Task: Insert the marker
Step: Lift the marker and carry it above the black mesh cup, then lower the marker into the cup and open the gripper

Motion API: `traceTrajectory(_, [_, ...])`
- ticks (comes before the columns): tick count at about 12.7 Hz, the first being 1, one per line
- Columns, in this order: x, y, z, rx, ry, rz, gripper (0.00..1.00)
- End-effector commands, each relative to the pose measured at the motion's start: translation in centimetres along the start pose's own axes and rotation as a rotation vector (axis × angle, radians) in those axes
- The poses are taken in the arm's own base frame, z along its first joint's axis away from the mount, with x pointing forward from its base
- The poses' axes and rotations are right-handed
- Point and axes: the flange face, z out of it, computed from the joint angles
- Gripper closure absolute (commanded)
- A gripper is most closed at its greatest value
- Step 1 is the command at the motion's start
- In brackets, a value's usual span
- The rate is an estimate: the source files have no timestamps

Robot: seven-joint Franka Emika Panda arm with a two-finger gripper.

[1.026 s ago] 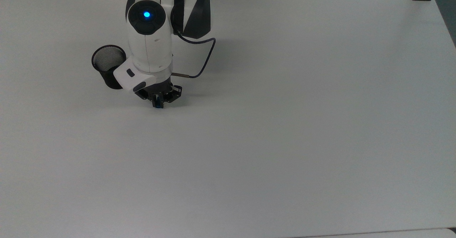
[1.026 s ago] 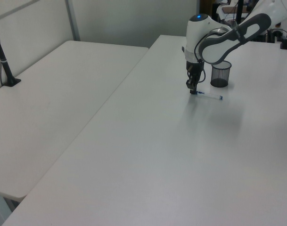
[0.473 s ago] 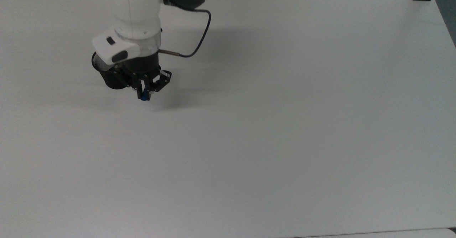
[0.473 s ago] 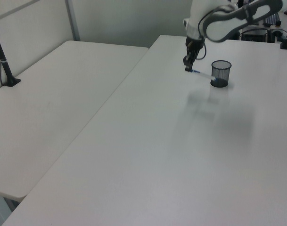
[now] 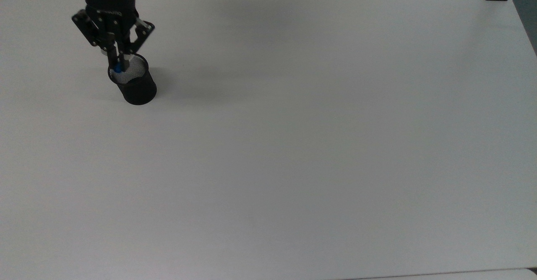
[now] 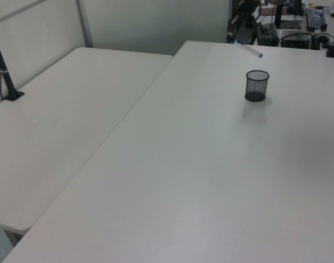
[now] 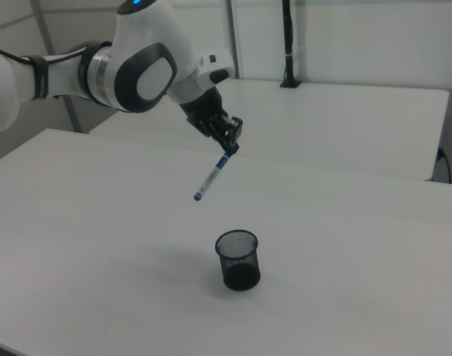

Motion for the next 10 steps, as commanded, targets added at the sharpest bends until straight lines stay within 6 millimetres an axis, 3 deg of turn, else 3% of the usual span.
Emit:
traceTrajectory(1, [-3.4,3.7,-1.6,0.003,-0.002,-0.043,0.99])
traceTrajectory(3, [-5.4,5.1,0.4,-0.018,0.086,-0.019,0.99])
traceTrajectory(6, [-7.4,5.1,3.3,-0.034,0.174,-0.014,0.99])
traceTrajectory(10, [-8.4,4.9,5.6,-0.048,0.263,-0.007,0.99])
